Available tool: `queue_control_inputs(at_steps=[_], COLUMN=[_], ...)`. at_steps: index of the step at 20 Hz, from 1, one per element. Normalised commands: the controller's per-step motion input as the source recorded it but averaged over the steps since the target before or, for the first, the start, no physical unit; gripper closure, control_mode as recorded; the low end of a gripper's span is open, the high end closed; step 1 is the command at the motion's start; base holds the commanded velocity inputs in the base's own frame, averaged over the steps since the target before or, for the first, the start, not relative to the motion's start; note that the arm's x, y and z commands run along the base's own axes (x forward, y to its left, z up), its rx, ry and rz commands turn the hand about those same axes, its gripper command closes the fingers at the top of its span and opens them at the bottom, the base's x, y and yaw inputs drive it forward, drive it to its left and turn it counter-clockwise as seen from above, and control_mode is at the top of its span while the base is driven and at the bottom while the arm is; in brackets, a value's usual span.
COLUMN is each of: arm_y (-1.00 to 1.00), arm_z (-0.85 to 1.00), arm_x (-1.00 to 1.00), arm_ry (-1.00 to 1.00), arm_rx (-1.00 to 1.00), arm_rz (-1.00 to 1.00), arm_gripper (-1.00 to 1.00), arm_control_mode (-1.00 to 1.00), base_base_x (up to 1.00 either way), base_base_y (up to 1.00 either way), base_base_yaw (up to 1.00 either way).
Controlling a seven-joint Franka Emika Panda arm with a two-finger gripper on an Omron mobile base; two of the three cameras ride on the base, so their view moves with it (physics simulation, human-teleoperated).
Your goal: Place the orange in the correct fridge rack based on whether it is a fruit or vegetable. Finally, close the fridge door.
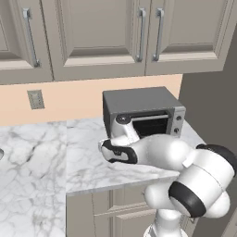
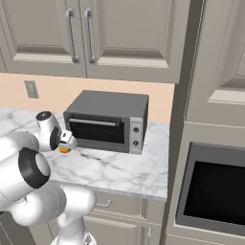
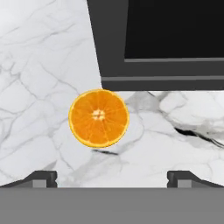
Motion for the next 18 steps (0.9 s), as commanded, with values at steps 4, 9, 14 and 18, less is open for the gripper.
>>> queue_control_inputs(at_steps=[4, 9, 14, 18], arm_y=[0.05, 0.14, 0.09, 0.0], arm_z=[-0.24, -0.25, -0.19, -0.19], arm_x=[0.23, 0.25, 0.26, 0.2], arm_ry=[0.0, 0.0, 0.0, 0.0], arm_rx=[0.0, 0.0, 0.0, 0.0], arm_rz=[-0.04, -0.04, -0.05, -0.07], arm_gripper=[-1.0, -1.0, -1.0, -1.0], arm_control_mode=[-1.0, -1.0, -1.0, -1.0], base_base_x=[0.0, 0.0, 0.0, 0.0], base_base_y=[0.0, 0.0, 0.0, 0.0], base_base_yaw=[0.0, 0.0, 0.0, 0.0])
